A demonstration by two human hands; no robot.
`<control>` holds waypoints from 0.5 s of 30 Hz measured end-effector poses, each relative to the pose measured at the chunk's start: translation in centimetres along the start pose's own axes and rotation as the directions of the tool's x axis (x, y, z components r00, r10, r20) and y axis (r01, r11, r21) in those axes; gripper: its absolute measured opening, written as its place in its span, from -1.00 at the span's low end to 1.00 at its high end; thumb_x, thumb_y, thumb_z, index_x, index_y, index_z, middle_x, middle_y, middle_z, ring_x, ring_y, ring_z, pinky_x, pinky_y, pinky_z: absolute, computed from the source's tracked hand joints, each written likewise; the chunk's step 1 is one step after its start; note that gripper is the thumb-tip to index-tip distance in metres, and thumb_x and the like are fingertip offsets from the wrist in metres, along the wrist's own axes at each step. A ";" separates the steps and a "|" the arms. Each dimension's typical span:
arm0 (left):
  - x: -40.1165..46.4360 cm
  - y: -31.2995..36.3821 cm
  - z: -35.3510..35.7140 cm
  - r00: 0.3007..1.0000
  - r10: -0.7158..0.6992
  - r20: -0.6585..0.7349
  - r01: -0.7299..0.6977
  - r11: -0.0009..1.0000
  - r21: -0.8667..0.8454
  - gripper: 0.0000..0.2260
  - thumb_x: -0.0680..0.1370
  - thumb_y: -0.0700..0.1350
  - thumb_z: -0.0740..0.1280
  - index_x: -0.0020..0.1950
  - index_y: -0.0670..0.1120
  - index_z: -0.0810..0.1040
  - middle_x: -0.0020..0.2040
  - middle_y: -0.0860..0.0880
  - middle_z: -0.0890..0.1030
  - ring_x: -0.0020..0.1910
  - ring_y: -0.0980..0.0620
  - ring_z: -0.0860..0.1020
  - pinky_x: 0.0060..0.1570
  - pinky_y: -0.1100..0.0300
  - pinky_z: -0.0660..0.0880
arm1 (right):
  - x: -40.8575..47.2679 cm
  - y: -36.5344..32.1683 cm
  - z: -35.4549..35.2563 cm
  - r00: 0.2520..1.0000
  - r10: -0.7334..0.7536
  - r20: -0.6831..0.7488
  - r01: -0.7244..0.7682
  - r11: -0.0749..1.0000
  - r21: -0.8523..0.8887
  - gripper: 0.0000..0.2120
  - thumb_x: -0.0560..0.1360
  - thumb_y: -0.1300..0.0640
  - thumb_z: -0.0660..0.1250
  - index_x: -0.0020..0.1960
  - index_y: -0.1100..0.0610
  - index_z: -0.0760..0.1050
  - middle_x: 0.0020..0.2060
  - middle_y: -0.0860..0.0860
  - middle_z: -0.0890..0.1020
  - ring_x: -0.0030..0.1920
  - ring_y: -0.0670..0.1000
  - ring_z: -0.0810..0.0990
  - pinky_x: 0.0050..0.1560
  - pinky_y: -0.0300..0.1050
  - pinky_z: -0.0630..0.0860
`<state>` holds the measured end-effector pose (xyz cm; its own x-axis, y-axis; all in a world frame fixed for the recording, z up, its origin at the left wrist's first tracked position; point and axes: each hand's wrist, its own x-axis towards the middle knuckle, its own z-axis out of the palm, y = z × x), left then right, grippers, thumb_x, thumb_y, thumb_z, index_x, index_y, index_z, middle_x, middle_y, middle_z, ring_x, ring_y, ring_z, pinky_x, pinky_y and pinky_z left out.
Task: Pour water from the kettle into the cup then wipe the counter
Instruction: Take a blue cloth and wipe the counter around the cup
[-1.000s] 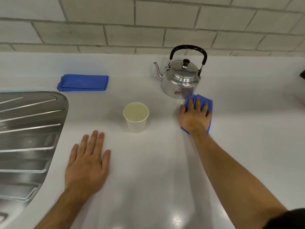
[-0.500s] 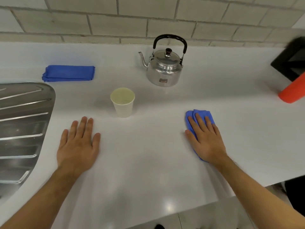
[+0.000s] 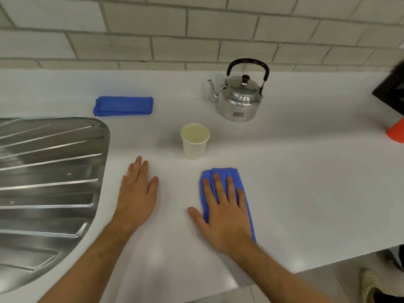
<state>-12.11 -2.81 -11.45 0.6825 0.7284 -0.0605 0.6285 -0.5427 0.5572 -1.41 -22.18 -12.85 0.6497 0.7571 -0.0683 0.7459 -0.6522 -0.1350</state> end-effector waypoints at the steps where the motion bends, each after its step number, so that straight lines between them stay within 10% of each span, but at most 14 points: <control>1: -0.4 -0.4 -0.6 1.000 -0.008 -0.011 0.007 0.999 -0.054 -0.50 0.67 -0.02 0.06 0.58 -0.10 0.04 0.61 0.00 -0.05 0.58 0.04 -0.09 0.50 0.14 -0.20 | 0.6 -2.0 0.4 0.999 -0.037 0.007 0.037 0.999 0.011 -0.20 0.46 -0.47 -0.34 0.57 -0.08 -0.32 0.55 -0.04 -0.34 0.52 0.15 -0.42 0.49 0.15 -0.38; 11: -3.7 -4.8 -5.0 0.992 -0.051 -0.115 0.029 0.982 -0.188 -0.58 0.66 -0.04 0.07 0.53 -0.05 0.23 0.57 -0.01 0.20 0.54 0.06 0.12 0.46 0.24 0.00 | 13.7 -15.7 1.2 0.973 -0.206 0.101 0.197 0.976 0.096 -0.23 0.50 -0.43 -0.20 0.61 -0.07 -0.16 0.60 -0.02 -0.19 0.56 0.16 -0.29 0.47 0.16 -0.35; 15: -2.6 -4.9 -5.6 0.984 -0.067 -0.166 0.030 0.976 -0.218 -0.62 0.66 -0.12 0.09 0.48 -0.12 0.34 0.54 -0.05 0.27 0.53 0.03 0.17 0.51 0.14 0.08 | 14.5 -15.6 -0.5 0.947 -0.319 0.048 0.276 0.877 0.393 -0.52 0.64 -0.21 -0.01 0.51 -0.13 0.27 0.60 -0.07 0.06 0.58 0.04 -0.06 0.51 0.11 -0.11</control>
<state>-19.00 0.28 -9.41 0.5673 0.8225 0.0410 0.5521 -0.4167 0.7222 -3.57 -1.06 -11.19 0.3702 0.9264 -0.0690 0.7757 -0.3492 -0.5257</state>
